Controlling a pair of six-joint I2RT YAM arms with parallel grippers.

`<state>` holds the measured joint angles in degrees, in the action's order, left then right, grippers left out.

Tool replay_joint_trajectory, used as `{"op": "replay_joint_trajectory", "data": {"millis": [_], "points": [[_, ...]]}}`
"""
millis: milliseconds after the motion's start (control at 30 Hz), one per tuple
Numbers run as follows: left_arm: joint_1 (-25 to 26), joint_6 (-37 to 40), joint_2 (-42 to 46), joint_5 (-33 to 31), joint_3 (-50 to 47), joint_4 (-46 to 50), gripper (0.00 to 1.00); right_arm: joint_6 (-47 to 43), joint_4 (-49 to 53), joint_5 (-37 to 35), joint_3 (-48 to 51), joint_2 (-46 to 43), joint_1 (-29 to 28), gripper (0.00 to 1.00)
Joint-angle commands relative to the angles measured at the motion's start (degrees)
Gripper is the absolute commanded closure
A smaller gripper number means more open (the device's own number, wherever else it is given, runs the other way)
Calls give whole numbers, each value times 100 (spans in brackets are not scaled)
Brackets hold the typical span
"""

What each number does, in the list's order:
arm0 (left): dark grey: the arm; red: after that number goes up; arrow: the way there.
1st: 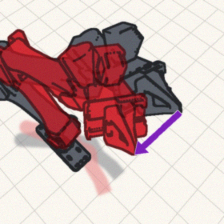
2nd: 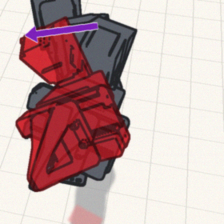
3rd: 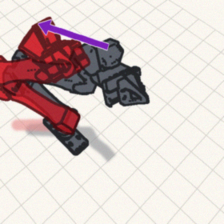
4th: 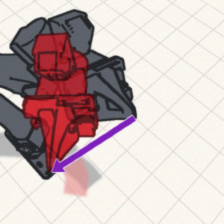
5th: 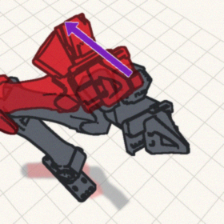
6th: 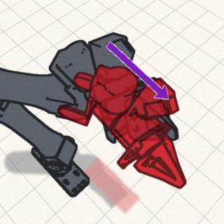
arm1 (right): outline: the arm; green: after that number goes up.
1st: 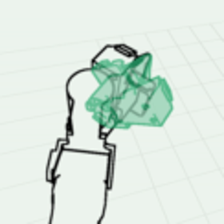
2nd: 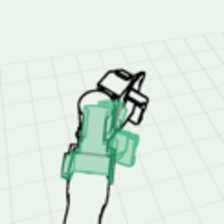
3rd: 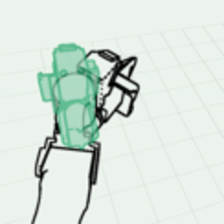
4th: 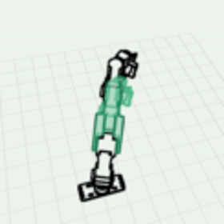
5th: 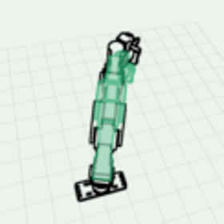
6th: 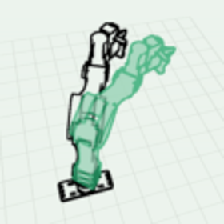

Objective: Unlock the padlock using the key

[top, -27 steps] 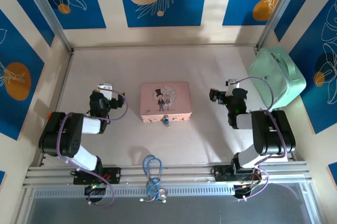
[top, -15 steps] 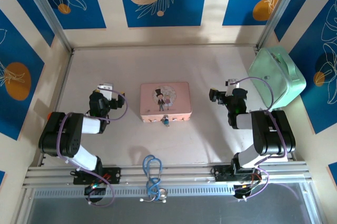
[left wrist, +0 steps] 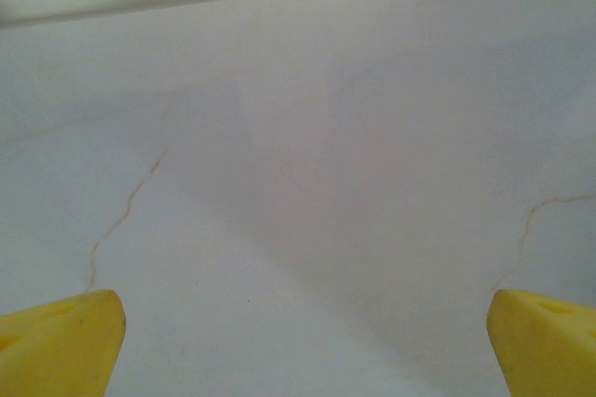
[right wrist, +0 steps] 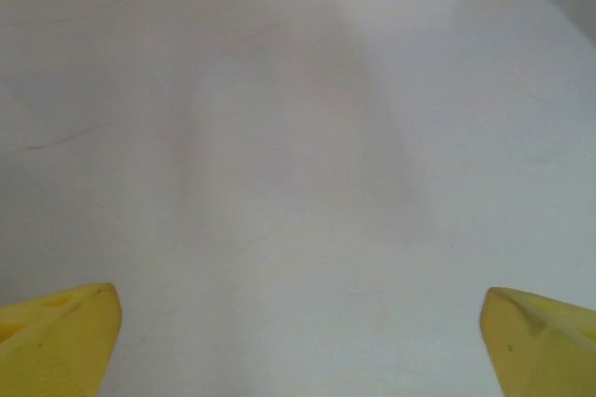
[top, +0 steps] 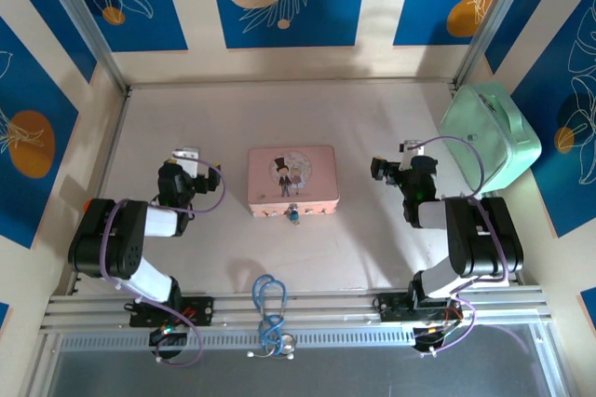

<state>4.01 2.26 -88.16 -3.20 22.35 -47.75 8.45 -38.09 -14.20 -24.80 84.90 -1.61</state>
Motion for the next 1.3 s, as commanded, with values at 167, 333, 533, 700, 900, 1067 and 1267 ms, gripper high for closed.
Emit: {"op": "replay_joint_trajectory", "data": {"millis": [167,333,533,700,900,1067,1267], "points": [[-63,-2107,1562,-1271,2764,4979,11,3357,5648,-1115,-2468,-2174,371,1],[1356,-3442,2348,-881,2486,5819,22,3510,7212,-945,-3066,-1896,-161,8],[3330,-4316,3401,-1426,1437,6292,24,4331,9378,-3498,-3997,-1539,-3697,8],[3721,-4737,4042,-1276,728,6224,22,5186,9751,-4405,-4232,-1254,-5926,15],[3760,-5099,4006,-821,526,5901,25,4996,8724,-3246,-4165,-639,-6850,20],[3763,-5544,3948,-646,297,5528,23,4772,7974,-2270,-4171,30,-6871,31],[3765,-5995,4105,-526,-15,5204,23,5258,8315,-2554,-4453,1080,-6731,40]]}}
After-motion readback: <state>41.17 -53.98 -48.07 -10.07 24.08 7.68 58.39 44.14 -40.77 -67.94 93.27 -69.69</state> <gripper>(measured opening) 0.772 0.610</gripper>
